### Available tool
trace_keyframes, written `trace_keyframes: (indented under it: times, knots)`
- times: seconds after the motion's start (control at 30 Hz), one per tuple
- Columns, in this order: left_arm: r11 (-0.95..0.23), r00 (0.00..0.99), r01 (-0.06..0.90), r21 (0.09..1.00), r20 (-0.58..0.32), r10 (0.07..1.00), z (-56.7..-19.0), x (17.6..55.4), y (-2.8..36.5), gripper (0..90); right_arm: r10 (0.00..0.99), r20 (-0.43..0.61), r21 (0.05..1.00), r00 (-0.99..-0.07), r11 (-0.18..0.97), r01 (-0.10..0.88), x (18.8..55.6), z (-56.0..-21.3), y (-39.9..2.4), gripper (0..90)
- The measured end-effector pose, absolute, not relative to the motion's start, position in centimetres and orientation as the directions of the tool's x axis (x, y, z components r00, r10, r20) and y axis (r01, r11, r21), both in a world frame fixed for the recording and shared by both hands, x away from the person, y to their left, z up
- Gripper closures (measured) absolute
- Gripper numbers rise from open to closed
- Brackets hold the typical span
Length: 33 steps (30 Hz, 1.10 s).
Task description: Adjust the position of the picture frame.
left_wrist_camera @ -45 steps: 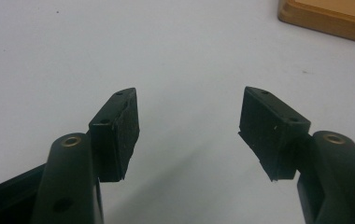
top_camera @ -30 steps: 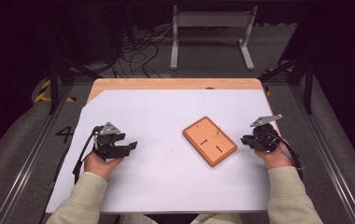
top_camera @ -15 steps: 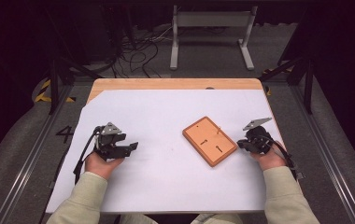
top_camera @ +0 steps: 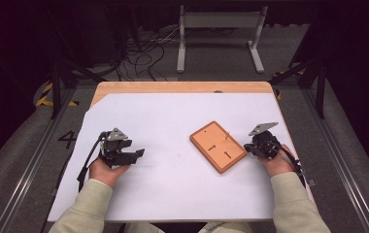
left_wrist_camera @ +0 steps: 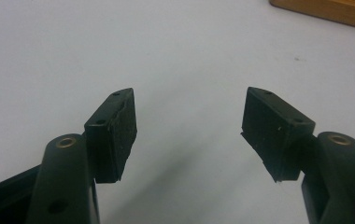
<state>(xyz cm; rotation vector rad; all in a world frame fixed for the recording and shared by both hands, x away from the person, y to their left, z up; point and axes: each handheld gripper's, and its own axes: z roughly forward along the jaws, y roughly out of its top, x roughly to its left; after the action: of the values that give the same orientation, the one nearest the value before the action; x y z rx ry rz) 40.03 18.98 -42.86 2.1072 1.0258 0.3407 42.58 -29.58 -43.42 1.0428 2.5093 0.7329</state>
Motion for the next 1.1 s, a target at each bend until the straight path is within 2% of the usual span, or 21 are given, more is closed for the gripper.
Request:
trace_keyframes:
  times: [0.13, 0.37, 0.7, 1.1]
  knots:
    - [-0.391, 0.643, 0.560, 0.731, -0.086, 0.761, -42.9, 40.0, 19.0, 35.3, 0.725, -0.100, 0.565, -0.682, 0.605, 0.561, 42.3, -43.1, -29.5, 90.0]
    - [-0.390, 0.644, 0.561, 0.730, -0.089, 0.760, -42.8, 40.0, 19.0, 35.3, 0.692, -0.014, 0.543, -0.722, 0.611, 0.576, 41.7, -42.8, -28.8, 90.0]
    - [-0.385, 0.642, 0.564, 0.731, -0.094, 0.761, -42.9, 40.1, 19.0, 35.3, 0.550, 0.004, 0.495, -0.835, 0.725, 0.480, 40.4, -42.8, -25.0, 90.0]
    - [-0.396, 0.640, 0.570, 0.720, -0.086, 0.763, -43.2, 39.8, 19.1, 35.2, 0.442, -0.039, 0.499, -0.896, 0.785, 0.366, 40.7, -43.3, -20.5, 90.0]
